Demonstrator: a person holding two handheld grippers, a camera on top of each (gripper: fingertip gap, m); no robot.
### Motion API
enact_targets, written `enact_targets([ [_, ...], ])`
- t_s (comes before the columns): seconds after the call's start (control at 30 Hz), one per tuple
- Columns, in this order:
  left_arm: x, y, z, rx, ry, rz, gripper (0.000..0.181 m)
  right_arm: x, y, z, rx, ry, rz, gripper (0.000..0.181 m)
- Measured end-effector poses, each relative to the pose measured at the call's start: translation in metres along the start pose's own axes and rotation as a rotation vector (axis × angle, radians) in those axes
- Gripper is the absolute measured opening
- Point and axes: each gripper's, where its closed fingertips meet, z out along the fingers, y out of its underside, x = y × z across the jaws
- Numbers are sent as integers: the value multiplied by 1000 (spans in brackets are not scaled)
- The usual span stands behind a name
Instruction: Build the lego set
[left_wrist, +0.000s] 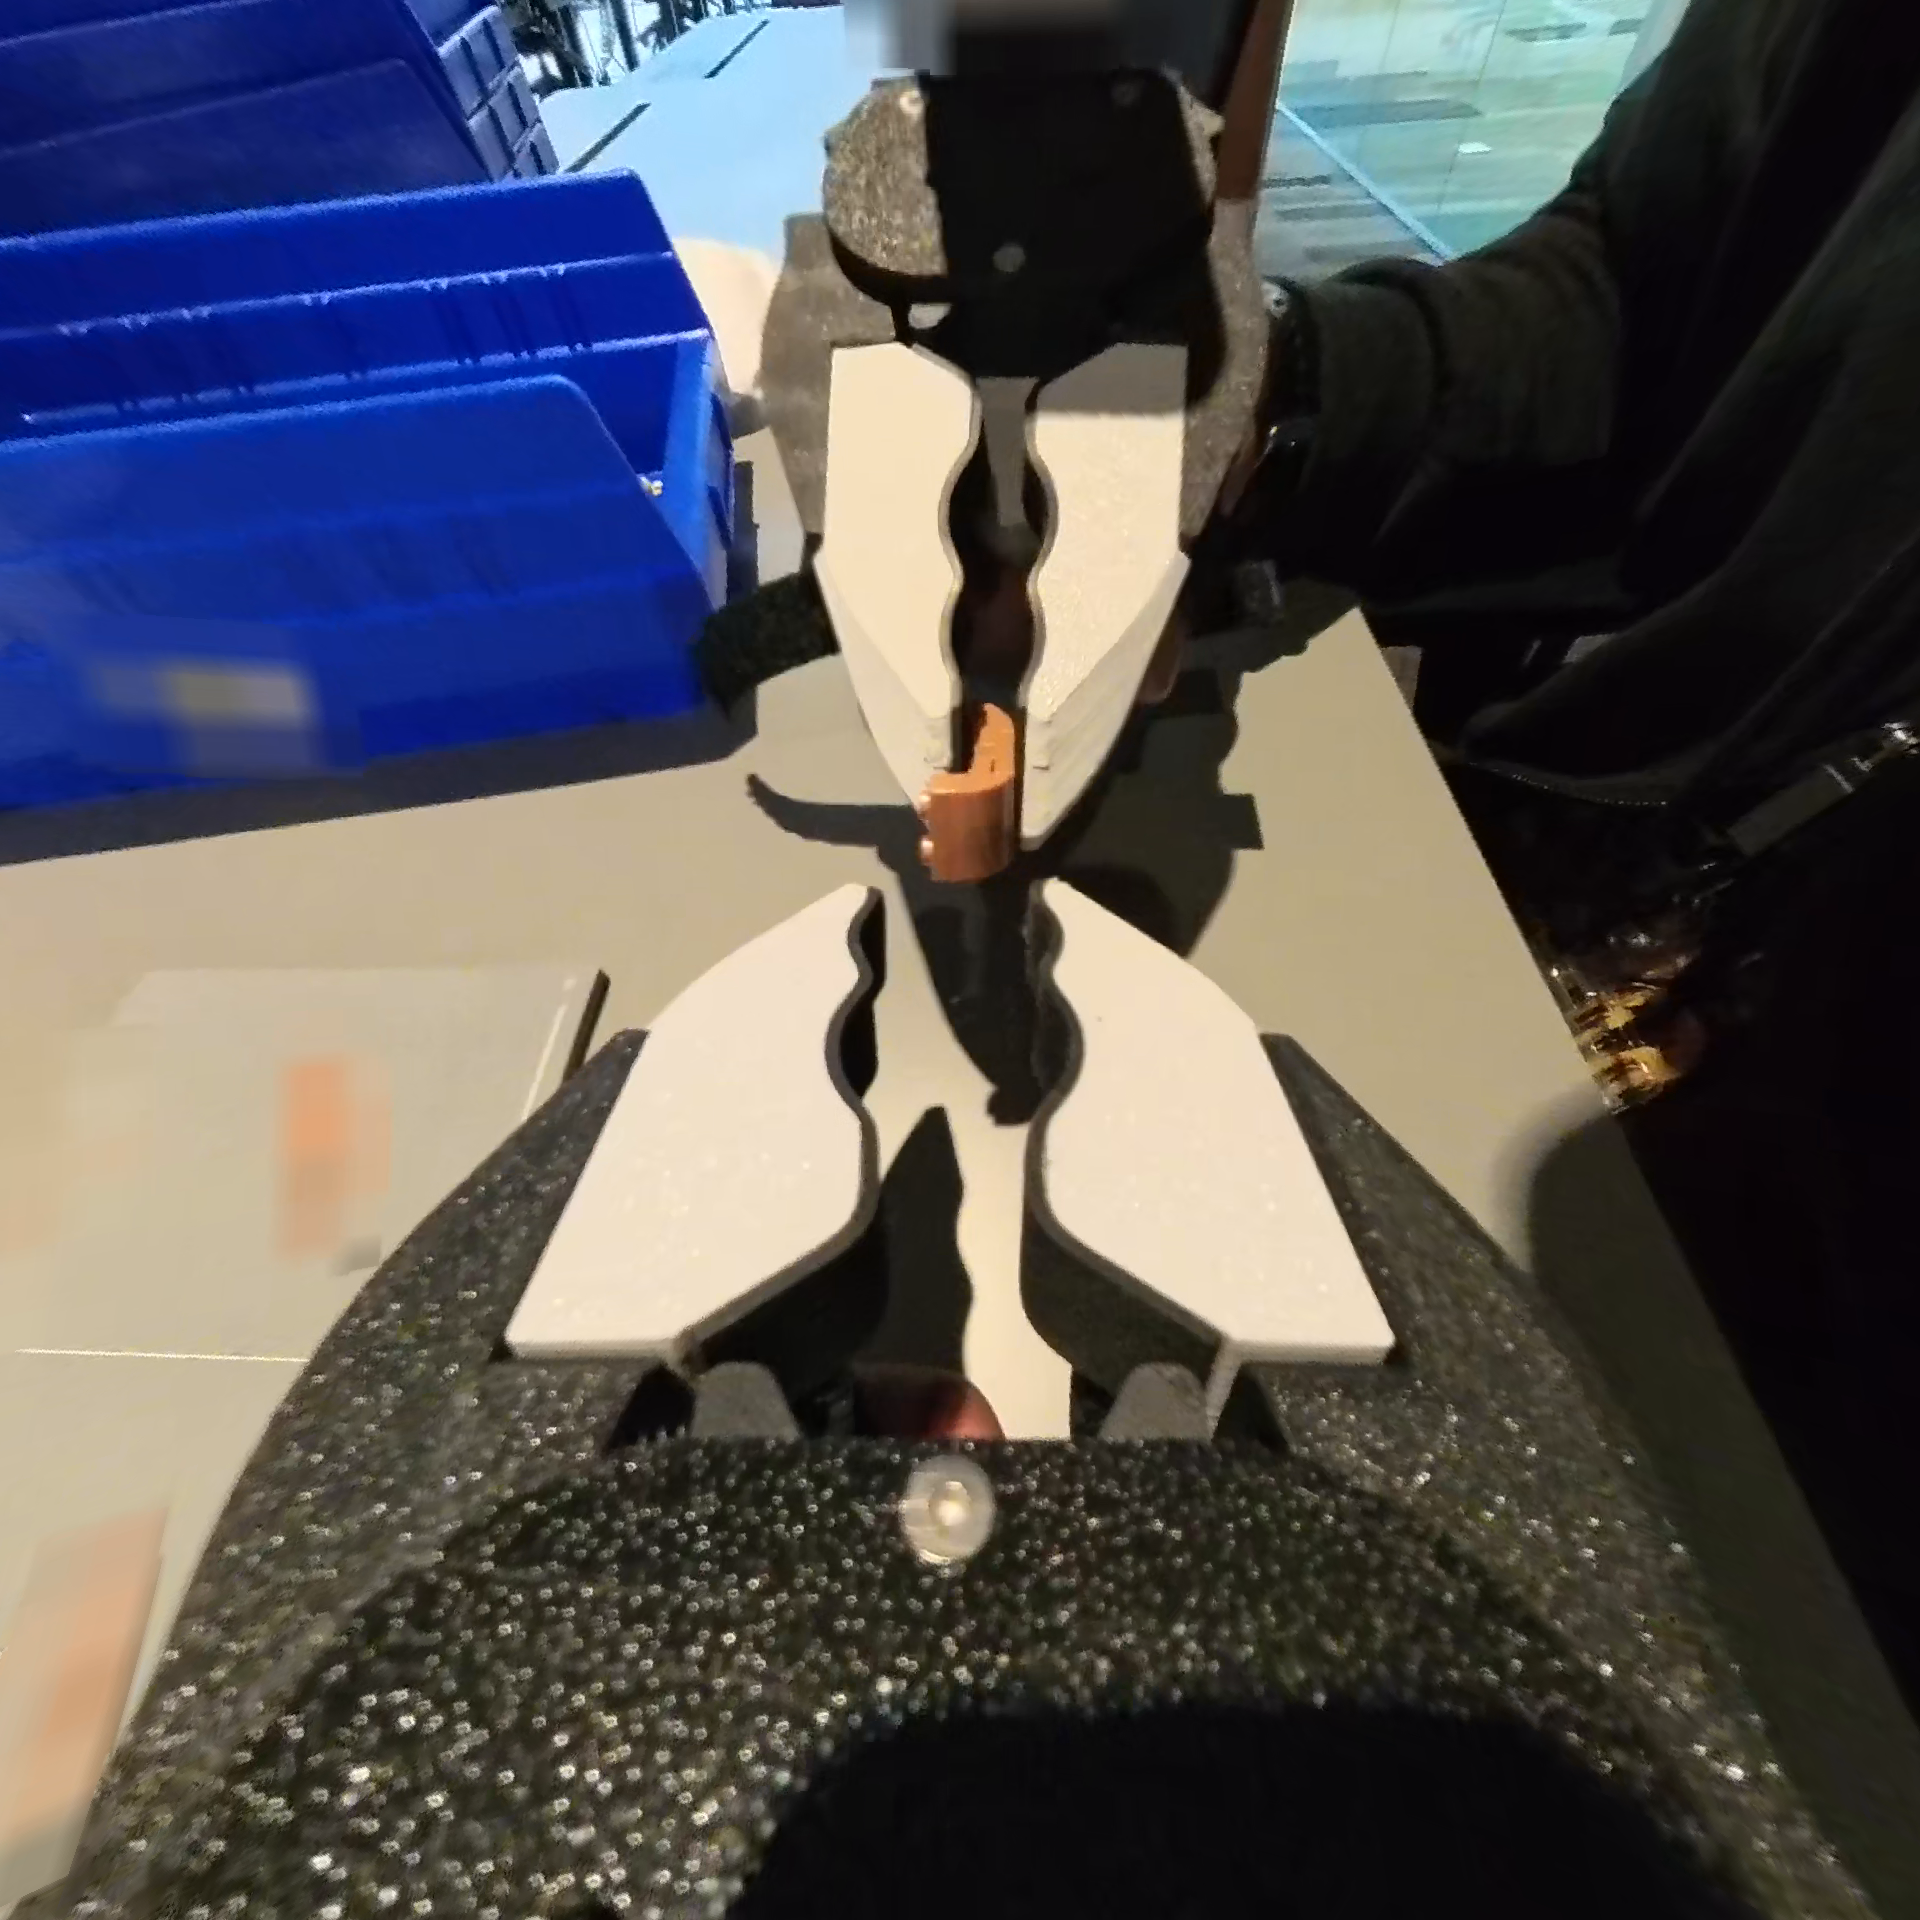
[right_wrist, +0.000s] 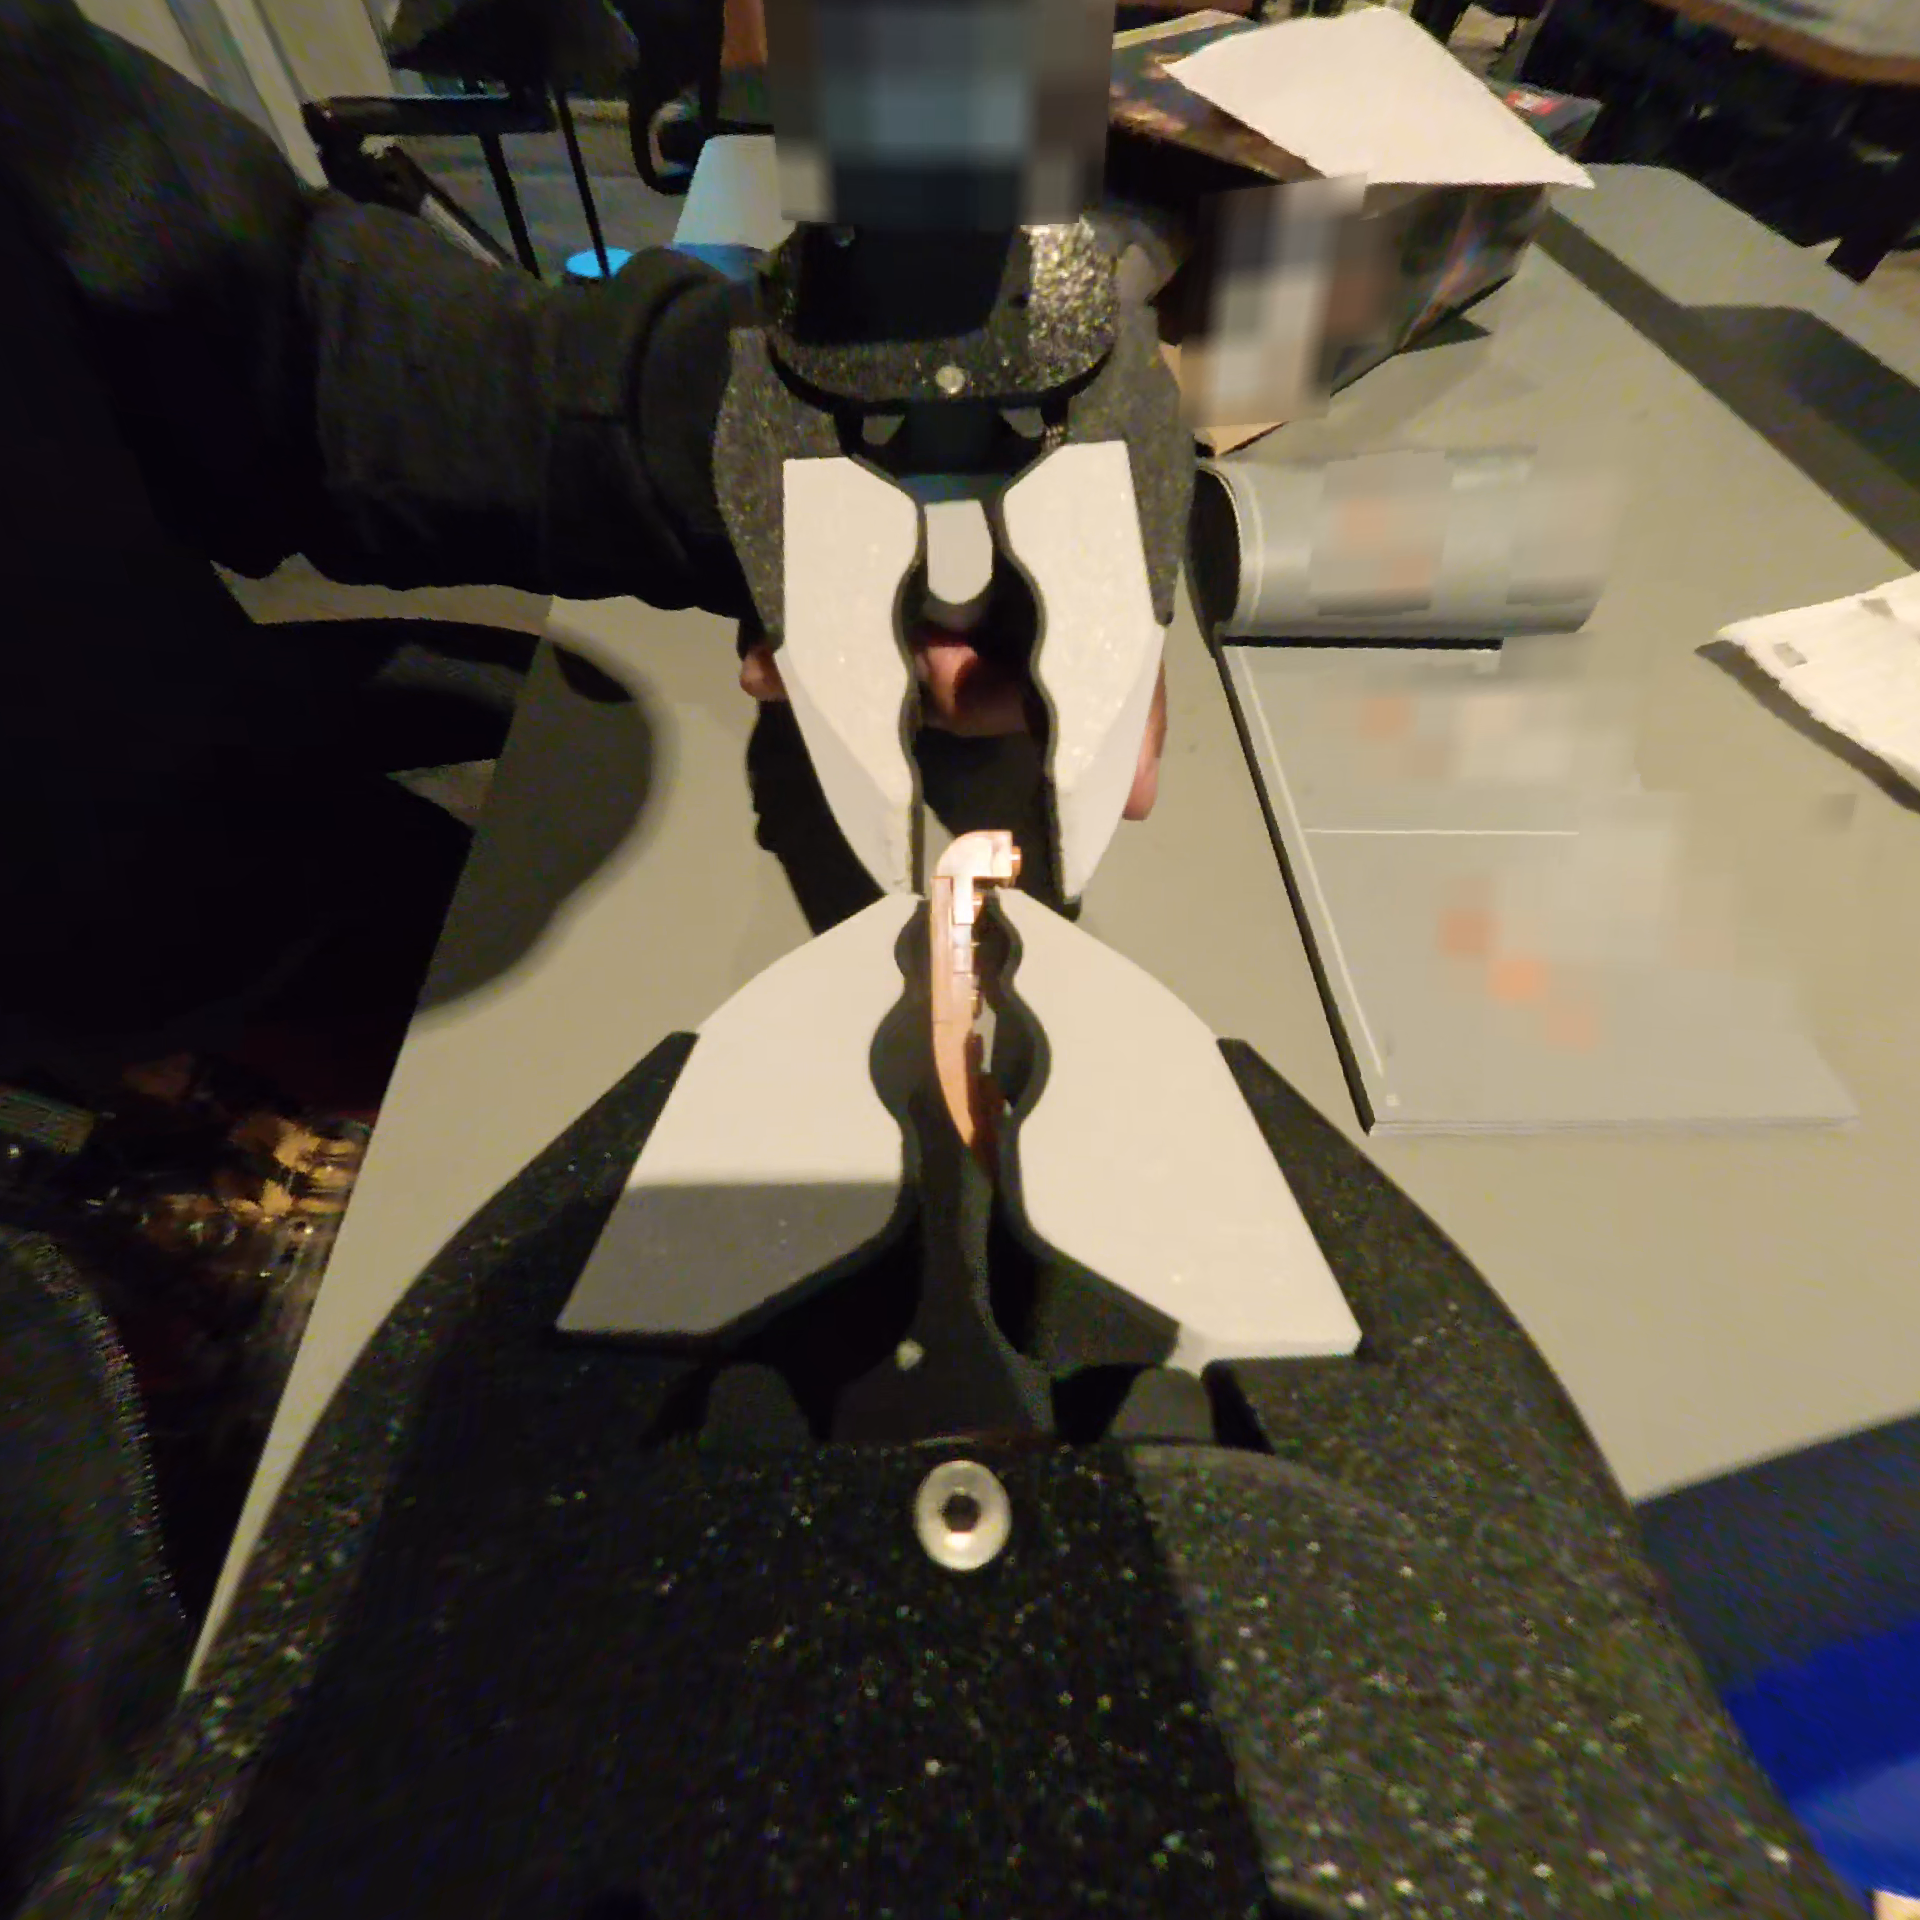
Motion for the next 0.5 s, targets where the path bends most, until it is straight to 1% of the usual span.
enact_targets([
  [0.1,-2,-1,-1,12,-8,-5,24,0,1,1,-11,15,-10,7],
  [0.3,1,-9,-6,76,15,-12,20,0,-5,-2,20,38,-41,8],
  [0.4,2,-16,-8,115,6,21,20,0,-4,-1,12,46,-54,8],
  [0.5,2,-16,-7,114,-10,55,20,-1,-6,-1,28,51,-75,8],
])
